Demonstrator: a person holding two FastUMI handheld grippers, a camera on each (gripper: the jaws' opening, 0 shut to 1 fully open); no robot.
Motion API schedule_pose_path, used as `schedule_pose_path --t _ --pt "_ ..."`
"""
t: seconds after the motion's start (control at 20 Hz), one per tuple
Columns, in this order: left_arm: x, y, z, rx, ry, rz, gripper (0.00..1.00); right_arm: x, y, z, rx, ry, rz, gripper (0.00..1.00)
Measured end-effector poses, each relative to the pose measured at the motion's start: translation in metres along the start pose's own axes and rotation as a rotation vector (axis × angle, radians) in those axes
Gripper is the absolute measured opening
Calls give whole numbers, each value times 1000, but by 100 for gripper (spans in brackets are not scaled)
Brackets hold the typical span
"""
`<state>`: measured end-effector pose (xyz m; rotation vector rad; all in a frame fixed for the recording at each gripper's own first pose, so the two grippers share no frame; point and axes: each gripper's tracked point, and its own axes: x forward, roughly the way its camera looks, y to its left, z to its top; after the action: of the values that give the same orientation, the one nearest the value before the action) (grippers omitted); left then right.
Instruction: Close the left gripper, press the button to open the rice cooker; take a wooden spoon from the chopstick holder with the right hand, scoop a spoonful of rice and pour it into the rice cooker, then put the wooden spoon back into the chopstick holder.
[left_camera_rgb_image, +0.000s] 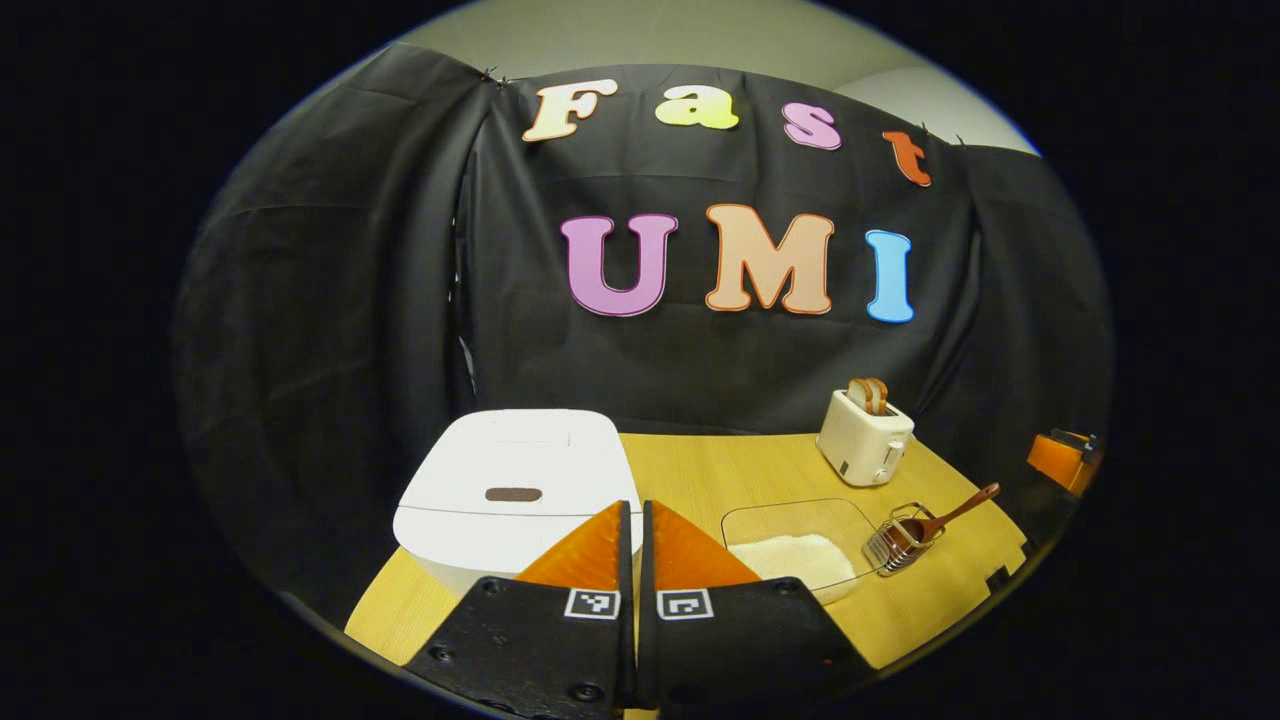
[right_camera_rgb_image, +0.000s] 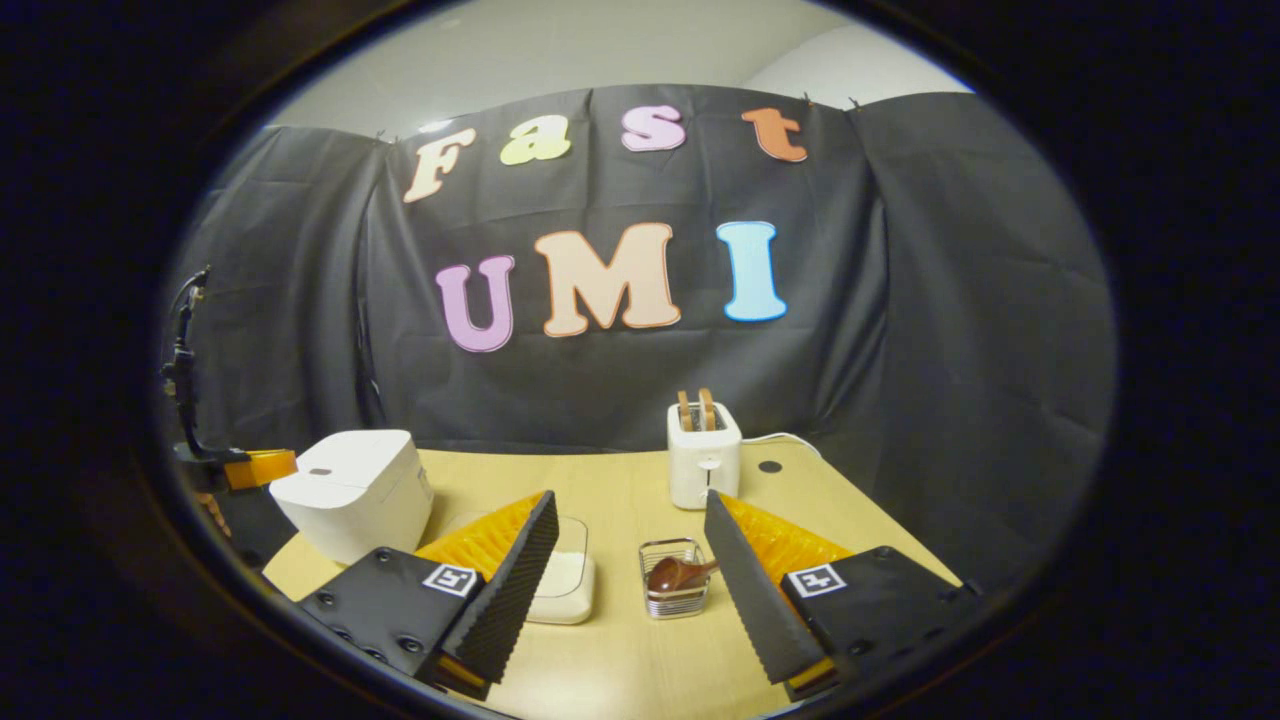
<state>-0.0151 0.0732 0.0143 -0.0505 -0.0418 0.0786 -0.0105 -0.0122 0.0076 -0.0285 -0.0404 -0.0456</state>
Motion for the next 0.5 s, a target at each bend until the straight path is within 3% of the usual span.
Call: schedule_pose_path --t 0.05,0.5 --pt "2 5 1 -3 -1 3 0 -1 2 0 -5 -1 -1 100" --pt "46 81 -2 -64 60 58 0 -10 0 -5 8 9 -55 100"
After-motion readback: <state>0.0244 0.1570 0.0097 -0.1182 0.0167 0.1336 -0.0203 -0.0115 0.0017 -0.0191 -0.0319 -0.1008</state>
